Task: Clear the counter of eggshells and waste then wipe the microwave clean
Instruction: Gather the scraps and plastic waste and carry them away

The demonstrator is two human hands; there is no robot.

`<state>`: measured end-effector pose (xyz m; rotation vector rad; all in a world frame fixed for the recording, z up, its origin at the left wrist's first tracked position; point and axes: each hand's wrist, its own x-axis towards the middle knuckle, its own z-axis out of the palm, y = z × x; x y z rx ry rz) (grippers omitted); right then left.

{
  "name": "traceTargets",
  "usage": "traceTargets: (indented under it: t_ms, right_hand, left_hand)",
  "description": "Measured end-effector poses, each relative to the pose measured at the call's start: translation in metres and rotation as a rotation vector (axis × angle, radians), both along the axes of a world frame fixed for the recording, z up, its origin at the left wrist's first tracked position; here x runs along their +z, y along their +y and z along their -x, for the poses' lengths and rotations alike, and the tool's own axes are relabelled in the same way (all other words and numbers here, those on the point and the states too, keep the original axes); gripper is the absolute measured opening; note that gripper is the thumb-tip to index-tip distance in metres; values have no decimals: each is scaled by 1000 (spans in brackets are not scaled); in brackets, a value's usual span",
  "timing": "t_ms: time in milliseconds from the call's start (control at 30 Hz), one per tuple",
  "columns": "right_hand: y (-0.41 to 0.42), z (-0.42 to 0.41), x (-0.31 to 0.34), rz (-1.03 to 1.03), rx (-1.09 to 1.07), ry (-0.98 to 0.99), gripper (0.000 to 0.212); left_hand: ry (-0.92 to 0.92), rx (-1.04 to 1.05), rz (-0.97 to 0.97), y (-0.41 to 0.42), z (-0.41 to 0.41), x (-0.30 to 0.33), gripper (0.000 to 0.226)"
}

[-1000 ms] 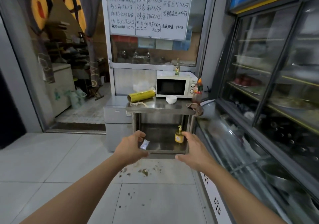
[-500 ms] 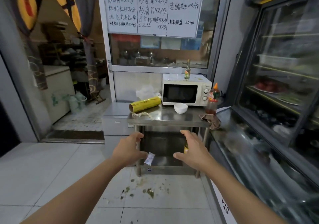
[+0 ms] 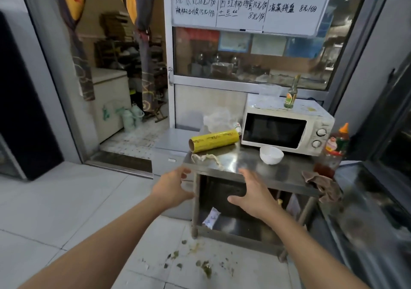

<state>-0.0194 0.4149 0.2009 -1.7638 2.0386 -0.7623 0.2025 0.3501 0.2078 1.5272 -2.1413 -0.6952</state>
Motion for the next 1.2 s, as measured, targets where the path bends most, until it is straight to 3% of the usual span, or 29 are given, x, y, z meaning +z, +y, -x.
traceTargets:
  t_ms: [267,567,1200]
  right_hand:
    - [-124,-16,-23,-21,-14,4,77]
    - [-255,-48,-35,-78,-138,12,68]
    - [-430,-5,-147,-338,-385,22,62]
  left_hand:
    - [23,-43,-32,-130,-13,-24,61]
    - [-70,-146,-81,-280,-45,-41,64]
    - [-146,-214,-209,-455,-11,-118,63]
